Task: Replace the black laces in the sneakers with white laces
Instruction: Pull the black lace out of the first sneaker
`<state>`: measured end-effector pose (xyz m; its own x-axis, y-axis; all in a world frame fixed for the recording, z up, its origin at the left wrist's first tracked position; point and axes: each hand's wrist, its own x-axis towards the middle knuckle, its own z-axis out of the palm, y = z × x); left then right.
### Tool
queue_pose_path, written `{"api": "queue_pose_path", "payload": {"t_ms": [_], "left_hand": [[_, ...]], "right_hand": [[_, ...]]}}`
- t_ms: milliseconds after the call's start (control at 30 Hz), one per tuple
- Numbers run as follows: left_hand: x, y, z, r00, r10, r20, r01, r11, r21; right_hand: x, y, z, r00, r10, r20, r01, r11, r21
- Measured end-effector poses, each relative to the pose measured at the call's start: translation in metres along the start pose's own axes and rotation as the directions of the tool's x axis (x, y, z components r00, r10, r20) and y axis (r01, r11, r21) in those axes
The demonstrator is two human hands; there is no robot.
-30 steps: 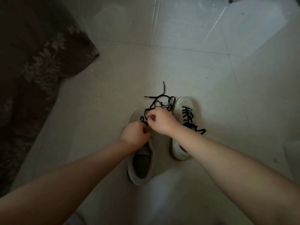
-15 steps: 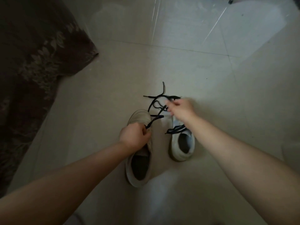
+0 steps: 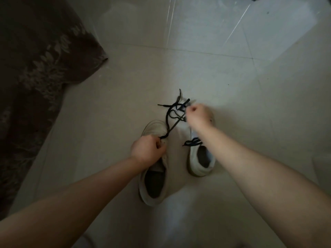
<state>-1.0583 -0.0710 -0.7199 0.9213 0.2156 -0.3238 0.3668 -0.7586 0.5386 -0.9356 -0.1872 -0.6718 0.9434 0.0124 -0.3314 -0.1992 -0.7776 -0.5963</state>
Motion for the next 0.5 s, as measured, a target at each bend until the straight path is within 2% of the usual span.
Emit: {"api": "queue_pose_path", "payload": {"t_ms": [33,67,100,133,200,267,300,500], "left_hand": [[0.000,-0.001,0.001,1.000,-0.005,0.006,0.005,1.000,-0.006],[0.000,-0.001,0.002,1.000,-0.013,0.012,0.014,1.000,-0.007],[0.001,0.000,0.002,1.000,-0.020,0.014,0.020,1.000,-0.006],[0.001,0.000,0.002,1.000,-0.023,0.015,0.023,1.000,-0.003],[0.001,0.001,0.003,1.000,-0.008,0.015,0.008,1.000,0.001],[0.001,0.002,0.002,1.000,0.004,0.012,-0.004,1.000,-0.004],[0.000,0.003,0.002,1.000,0.008,0.014,-0.008,1.000,-0.009],[0.001,0.000,-0.001,0.999,0.023,0.029,-0.023,1.000,-0.003]], "right_hand": [[0.009,0.001,-0.011,0.988,0.044,-0.149,-0.028,0.994,0.109],[0.018,0.005,-0.018,0.971,0.060,-0.233,-0.020,0.986,0.167],[0.020,0.006,-0.022,0.970,0.037,-0.240,0.008,0.983,0.182],[0.017,0.007,-0.022,0.984,0.002,-0.176,0.029,0.985,0.170],[0.007,0.015,-0.010,0.997,-0.040,0.060,0.036,0.998,0.059],[-0.008,0.017,0.006,0.951,-0.026,0.309,0.056,0.995,-0.088],[-0.014,0.016,0.013,0.927,-0.029,0.373,0.085,0.987,-0.134],[-0.019,0.008,0.027,0.874,-0.041,0.485,0.126,0.982,-0.142]]}}
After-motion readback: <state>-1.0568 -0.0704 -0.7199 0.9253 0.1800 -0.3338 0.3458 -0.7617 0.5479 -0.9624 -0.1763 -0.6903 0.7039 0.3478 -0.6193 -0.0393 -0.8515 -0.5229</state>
